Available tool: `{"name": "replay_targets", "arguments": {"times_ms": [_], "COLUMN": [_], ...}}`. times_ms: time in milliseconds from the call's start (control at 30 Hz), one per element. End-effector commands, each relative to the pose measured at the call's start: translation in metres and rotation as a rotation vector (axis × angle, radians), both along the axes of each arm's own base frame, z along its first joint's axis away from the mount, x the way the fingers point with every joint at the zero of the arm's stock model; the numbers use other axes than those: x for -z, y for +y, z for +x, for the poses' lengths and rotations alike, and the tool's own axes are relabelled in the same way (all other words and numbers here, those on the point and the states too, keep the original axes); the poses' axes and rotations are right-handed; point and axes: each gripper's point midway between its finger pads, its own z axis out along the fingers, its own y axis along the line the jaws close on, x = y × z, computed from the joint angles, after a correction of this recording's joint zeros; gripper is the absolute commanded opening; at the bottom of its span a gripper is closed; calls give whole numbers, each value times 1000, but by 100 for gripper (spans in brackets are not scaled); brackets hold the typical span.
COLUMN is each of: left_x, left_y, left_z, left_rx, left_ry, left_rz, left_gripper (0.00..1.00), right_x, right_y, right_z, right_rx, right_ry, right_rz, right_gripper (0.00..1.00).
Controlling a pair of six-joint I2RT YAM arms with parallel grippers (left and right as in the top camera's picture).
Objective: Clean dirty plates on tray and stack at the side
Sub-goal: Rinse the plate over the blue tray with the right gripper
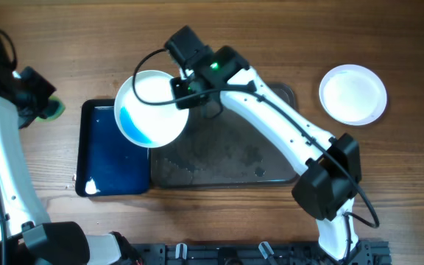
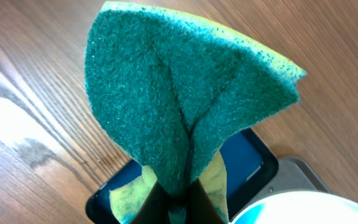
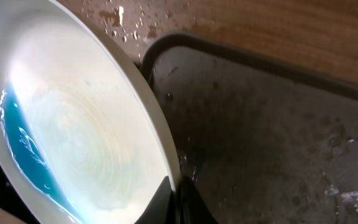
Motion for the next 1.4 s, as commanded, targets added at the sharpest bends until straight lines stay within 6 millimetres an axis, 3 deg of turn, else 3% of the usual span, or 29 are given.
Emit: {"name": "replay_targets", "arguments": {"times_ms": [0, 133, 533, 967, 1167, 1367], "left_x": [-14, -14, -18, -25, -25, -24], "left_y": [14, 21, 28, 80, 88, 91], "left_z": [-6, -10, -4, -22, -28, -32], "left_rx": [-37, -61, -81, -248, -293, -307], "left_ry": [-42, -39, -76, -133, -156, -165], "left_rz": [12, 12, 25, 50, 11, -12], "left_gripper": [4, 4, 4, 4, 4, 4], "right_x": [-23, -43, -72, -135, -155, -179], "right_y": [10, 21, 42, 76, 83, 102], "right_z": [10, 8, -7, -24, -28, -35], "right_rx": [9, 13, -36, -109, -123, -304], "right_ry": [-166, -297, -581, -957, -1056, -1176], "right_rz": [-67, -119, -291, -466, -534, -708], "right_gripper": [5, 5, 5, 5, 5, 5]}}
